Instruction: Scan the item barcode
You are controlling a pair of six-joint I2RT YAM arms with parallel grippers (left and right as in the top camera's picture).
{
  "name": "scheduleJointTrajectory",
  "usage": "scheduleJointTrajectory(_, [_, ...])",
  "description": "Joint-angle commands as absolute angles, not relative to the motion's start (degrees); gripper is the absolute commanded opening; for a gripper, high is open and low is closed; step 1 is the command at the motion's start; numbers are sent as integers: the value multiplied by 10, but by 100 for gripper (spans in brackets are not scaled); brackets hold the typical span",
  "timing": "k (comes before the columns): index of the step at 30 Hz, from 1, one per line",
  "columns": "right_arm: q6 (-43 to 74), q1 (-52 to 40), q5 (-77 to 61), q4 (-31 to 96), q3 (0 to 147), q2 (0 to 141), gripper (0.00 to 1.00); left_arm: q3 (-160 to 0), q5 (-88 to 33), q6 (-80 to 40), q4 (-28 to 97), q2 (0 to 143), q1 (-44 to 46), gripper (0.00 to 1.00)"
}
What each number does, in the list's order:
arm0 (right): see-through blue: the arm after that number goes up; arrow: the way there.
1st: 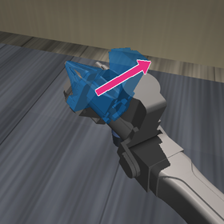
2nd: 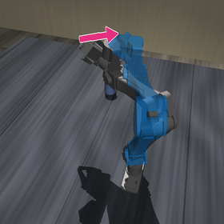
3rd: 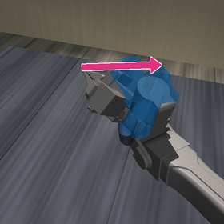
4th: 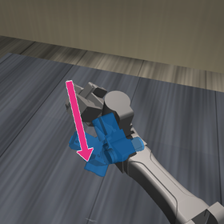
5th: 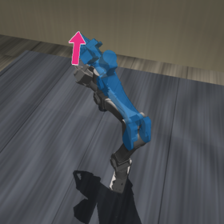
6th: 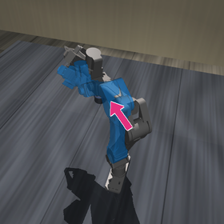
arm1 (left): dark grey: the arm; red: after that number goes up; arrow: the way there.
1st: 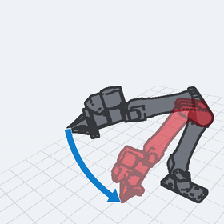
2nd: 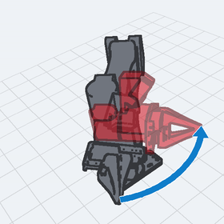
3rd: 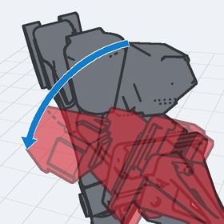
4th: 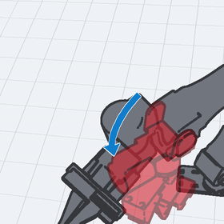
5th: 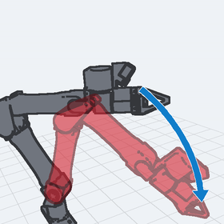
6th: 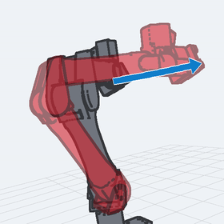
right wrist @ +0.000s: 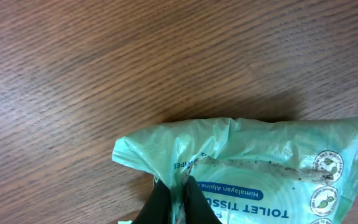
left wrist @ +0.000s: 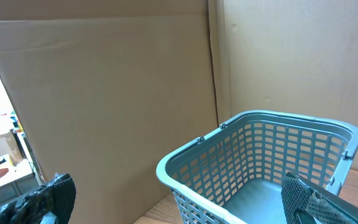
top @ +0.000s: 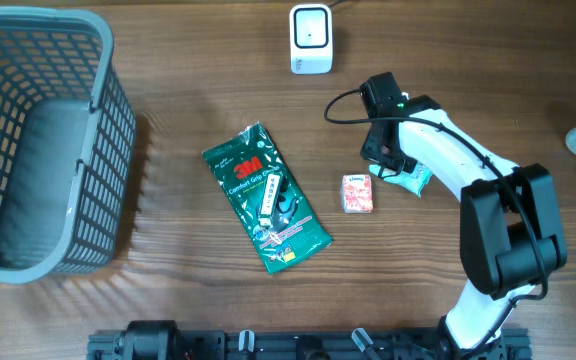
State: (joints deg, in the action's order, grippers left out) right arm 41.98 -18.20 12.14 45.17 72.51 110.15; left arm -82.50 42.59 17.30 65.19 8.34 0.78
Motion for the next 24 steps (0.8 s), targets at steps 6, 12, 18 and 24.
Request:
scheduleJointTrajectory(6, [279,-181,-148,399,754,1046,4,-825,427,178,651,80,5,100])
scheduleJointTrajectory(12, [129,-181,-439,315,754,988,4,-825,427,178,651,80,5,100])
scheduleJointTrajectory(18, [109,-181,-620,179,688,1003,5,-825,427,178,651,80,5,100])
scheduleJointTrajectory(24, [171,-181,-670,92,592,1040,4,-825,427,178,651,80,5,100])
